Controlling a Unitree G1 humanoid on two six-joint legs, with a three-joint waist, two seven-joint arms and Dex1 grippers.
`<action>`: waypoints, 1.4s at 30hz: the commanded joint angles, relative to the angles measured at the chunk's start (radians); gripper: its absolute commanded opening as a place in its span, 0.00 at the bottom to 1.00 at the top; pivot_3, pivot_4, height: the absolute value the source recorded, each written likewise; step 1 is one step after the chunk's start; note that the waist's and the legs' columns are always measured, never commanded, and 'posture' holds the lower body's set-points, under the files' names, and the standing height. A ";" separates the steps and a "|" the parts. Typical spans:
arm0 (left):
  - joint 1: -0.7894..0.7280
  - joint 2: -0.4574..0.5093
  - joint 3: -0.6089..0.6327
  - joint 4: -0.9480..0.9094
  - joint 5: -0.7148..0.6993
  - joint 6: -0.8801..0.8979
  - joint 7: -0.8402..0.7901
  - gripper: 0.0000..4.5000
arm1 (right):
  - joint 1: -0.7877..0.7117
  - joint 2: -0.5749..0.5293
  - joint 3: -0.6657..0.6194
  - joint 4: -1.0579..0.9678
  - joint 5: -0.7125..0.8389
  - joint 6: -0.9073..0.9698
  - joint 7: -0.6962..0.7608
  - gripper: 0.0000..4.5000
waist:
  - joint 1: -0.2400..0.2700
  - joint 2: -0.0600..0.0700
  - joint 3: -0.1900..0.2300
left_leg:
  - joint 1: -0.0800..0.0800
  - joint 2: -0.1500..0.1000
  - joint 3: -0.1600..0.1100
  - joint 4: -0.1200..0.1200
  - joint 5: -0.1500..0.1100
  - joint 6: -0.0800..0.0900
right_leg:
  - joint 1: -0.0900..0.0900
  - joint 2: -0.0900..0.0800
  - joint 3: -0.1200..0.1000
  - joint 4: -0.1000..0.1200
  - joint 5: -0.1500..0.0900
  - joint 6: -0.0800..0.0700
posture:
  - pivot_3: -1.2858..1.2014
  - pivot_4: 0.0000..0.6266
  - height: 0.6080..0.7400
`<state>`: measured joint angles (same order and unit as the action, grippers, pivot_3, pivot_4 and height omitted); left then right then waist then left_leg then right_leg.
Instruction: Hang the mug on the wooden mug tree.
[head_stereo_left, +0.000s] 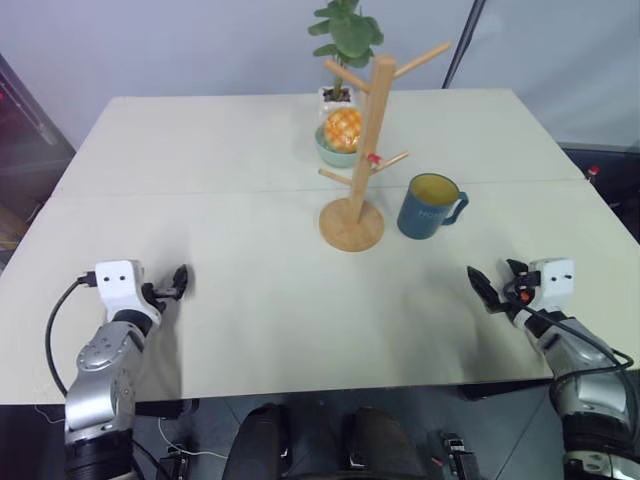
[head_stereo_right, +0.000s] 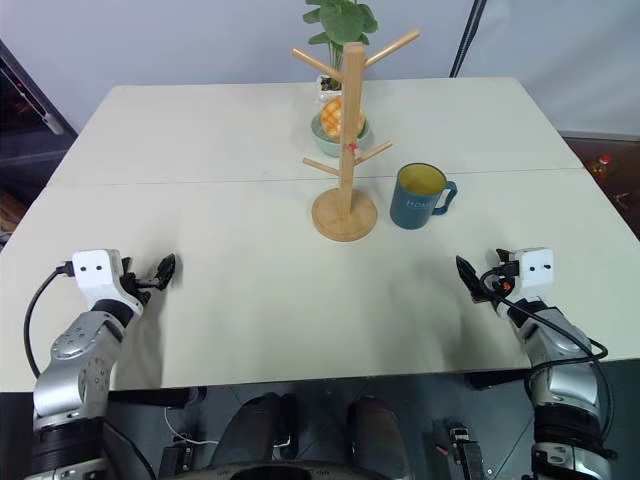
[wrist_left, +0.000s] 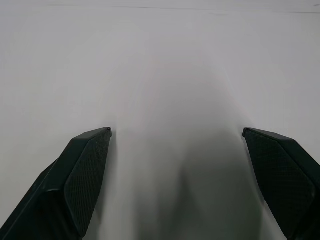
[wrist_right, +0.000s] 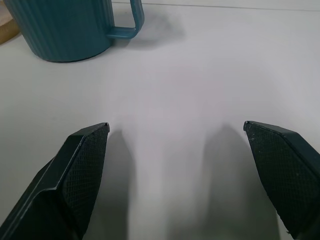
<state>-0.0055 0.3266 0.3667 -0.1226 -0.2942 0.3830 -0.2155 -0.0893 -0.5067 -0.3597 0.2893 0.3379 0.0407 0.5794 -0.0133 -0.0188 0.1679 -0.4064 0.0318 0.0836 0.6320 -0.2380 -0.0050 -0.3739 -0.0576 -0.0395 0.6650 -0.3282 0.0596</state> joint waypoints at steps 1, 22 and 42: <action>0.004 0.006 -0.004 -0.057 -0.010 0.001 -0.007 1.00 | 0.000 0.008 -0.011 -0.005 0.009 -0.012 -0.005 0.99 | 0.000 0.000 0.000 | 0.000 0.000 0.000 0.000 0.000 0.000 | 0.000 0.000 0.000 0.000 0.000 0.000 | 0.52 0.24 1.00; 0.020 0.117 -0.310 -0.404 -0.155 0.044 -0.402 1.00 | -0.103 0.032 0.023 -0.041 -0.013 0.005 -0.109 0.99 | -0.003 0.001 0.000 | 0.000 0.000 0.000 0.000 0.000 0.000 | 0.000 0.000 0.000 0.000 0.000 0.000 | 0.52 0.24 1.00; 0.043 0.140 -0.371 -0.390 -0.156 -0.040 -0.501 1.00 | -0.451 0.010 0.082 0.388 -0.103 -0.133 -0.070 0.99 | -0.002 0.003 0.001 | 0.000 0.000 0.000 0.000 0.000 0.000 | 0.000 0.001 0.000 0.000 0.000 0.000 | 0.52 0.24 1.00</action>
<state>0.0344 0.4679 -0.0081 -0.5007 -0.4475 0.3772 -0.7066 -0.5133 -0.4792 -0.2719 0.6728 0.2370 -0.0604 0.5010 -0.0154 -0.0156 0.1687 -0.4068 0.0313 0.0840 0.6324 -0.2378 -0.0046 -0.3740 -0.0571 -0.0392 0.6650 -0.3283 0.0593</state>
